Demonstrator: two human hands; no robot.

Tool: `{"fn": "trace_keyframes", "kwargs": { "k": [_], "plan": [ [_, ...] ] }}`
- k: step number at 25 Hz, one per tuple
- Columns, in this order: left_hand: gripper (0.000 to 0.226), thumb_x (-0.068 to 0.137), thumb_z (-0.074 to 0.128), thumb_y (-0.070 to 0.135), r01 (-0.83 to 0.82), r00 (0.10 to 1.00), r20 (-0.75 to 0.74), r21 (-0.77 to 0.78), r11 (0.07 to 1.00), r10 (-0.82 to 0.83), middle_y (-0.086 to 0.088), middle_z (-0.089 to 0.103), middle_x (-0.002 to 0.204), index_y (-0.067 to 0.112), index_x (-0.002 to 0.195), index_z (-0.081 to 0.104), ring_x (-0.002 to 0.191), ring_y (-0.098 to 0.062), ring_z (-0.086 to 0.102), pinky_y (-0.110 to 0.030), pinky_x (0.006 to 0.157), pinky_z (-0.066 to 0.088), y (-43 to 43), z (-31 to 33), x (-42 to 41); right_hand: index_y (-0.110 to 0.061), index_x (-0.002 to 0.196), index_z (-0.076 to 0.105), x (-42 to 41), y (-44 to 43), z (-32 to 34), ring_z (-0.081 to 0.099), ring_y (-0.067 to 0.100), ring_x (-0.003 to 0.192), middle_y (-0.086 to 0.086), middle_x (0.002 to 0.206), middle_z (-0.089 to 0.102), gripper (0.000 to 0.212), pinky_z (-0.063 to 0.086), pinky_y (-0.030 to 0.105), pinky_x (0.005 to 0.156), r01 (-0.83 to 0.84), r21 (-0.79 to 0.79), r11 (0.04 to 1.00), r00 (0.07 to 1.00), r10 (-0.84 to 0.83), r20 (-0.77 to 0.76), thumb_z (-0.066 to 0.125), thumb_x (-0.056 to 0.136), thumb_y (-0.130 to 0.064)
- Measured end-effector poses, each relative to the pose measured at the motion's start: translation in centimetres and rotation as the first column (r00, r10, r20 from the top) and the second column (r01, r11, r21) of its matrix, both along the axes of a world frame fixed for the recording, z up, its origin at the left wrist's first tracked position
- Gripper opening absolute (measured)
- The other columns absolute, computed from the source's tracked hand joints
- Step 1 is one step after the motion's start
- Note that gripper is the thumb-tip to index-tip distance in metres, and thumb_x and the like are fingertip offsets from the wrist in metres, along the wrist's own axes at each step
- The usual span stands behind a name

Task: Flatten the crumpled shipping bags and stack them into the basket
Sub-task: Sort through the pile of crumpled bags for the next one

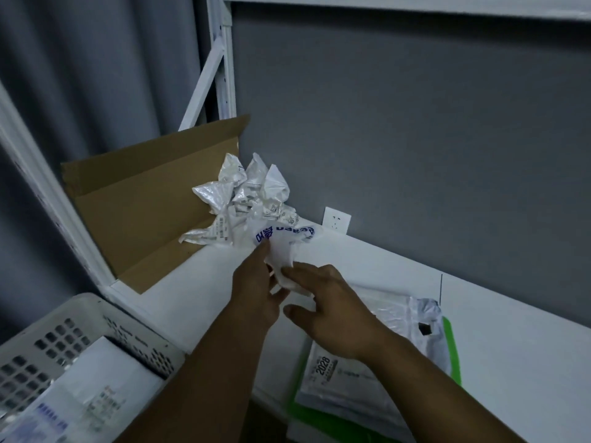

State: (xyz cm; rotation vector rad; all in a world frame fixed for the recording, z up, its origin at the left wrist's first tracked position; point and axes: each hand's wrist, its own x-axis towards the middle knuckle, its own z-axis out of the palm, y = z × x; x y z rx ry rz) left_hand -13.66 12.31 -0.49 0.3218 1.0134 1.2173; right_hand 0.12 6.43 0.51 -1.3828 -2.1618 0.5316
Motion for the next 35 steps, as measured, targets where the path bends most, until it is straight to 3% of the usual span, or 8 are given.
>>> {"fn": "trace_keyframes", "kwargs": {
  "k": [5,9,14,18,22,27,31,35],
  "plan": [
    [0.050,0.097,0.051,0.043,0.199,0.956,0.214,0.024,0.980,-0.200,-0.009,0.062,0.086,0.005,0.128,0.060,0.069,-0.017,0.061,-0.023,0.055,0.054,0.1,-1.3,3.1,-0.001,0.082,0.068,0.8,0.2,-1.3,0.060,0.019,0.082,0.005,0.084,0.067,0.012,0.046,0.040,0.081,-0.082,0.119,0.989,0.964,0.109,-0.241,0.057,0.085,-0.006],
    [0.035,0.104,0.044,0.031,0.167,0.971,0.167,0.026,0.986,-0.169,-0.011,0.073,0.079,0.005,0.117,0.062,0.068,-0.017,0.073,-0.022,0.054,0.057,0.3,-1.3,4.8,-0.007,0.091,0.073,1.7,1.1,-1.4,0.068,0.015,0.092,0.002,0.097,0.073,0.020,0.054,0.040,0.090,0.200,-0.203,0.958,0.780,-0.281,-0.559,0.053,0.091,-0.005],
    [0.028,0.105,0.044,0.023,0.146,0.988,-0.048,0.027,0.989,-0.145,-0.007,0.073,0.080,0.006,0.107,0.066,0.066,-0.017,0.071,-0.023,0.055,0.056,-1.4,-1.5,6.4,-0.010,0.087,0.069,1.4,2.1,-2.3,0.066,0.018,0.080,0.003,0.087,0.069,0.019,0.056,0.042,0.079,0.449,-0.258,0.856,0.708,-0.517,-0.481,0.071,0.090,-0.029],
    [0.028,0.103,0.048,0.021,0.062,0.977,-0.204,0.019,0.998,-0.057,-0.013,0.066,0.110,0.002,0.118,0.062,0.090,-0.026,0.066,-0.038,0.083,0.053,-1.0,-2.4,5.2,-0.006,0.077,0.068,1.6,1.7,-1.6,0.060,0.014,0.068,0.004,0.076,0.067,0.028,0.051,0.035,0.071,0.370,-0.250,0.895,0.816,-0.442,-0.372,0.063,0.097,-0.025],
    [0.022,0.105,0.042,0.018,-0.079,0.987,-0.139,-0.032,0.996,0.074,-0.013,0.065,0.119,0.008,0.114,0.061,0.098,-0.029,0.064,-0.044,0.084,0.054,-0.7,-1.9,4.4,-0.003,0.076,0.060,2.3,1.6,-1.3,0.065,0.027,0.075,0.013,0.080,0.067,0.028,0.057,0.046,0.073,0.454,-0.295,0.841,0.784,-0.534,-0.316,0.062,0.096,-0.022],
    [0.039,0.107,0.038,0.025,-0.278,0.934,-0.252,-0.071,0.958,0.252,-0.011,0.053,0.139,0.006,0.139,0.048,0.122,-0.030,0.056,-0.039,0.090,0.048,0.6,-0.9,2.1,-0.009,0.071,0.042,4.4,0.6,0.0,0.064,0.029,0.065,0.019,0.087,0.063,0.035,0.057,0.037,0.054,0.322,-0.539,0.778,0.396,-0.628,-0.670,0.034,0.086,0.021],
    [0.031,0.106,0.040,0.019,-0.224,0.875,-0.414,0.116,0.968,0.252,-0.004,0.058,0.123,0.006,0.130,0.056,0.103,-0.019,0.055,-0.019,0.078,0.048,-0.1,-0.2,1.8,-0.001,0.095,0.061,4.3,0.3,0.8,0.069,0.027,0.078,0.021,0.104,0.068,0.007,0.062,0.043,0.071,0.179,-0.560,0.809,0.430,-0.577,-0.695,0.055,0.096,0.002],
    [0.021,0.105,0.044,0.015,-0.091,0.859,-0.478,0.207,0.974,0.182,-0.004,0.064,0.113,0.010,0.116,0.062,0.084,-0.009,0.060,-0.014,0.064,0.047,-1.2,-0.3,3.6,-0.001,0.103,0.072,2.9,1.4,0.0,0.071,0.035,0.093,0.018,0.106,0.074,0.021,0.059,0.045,0.084,0.133,-0.551,0.824,0.464,-0.543,-0.700,0.059,0.100,-0.018]
  ]
}}
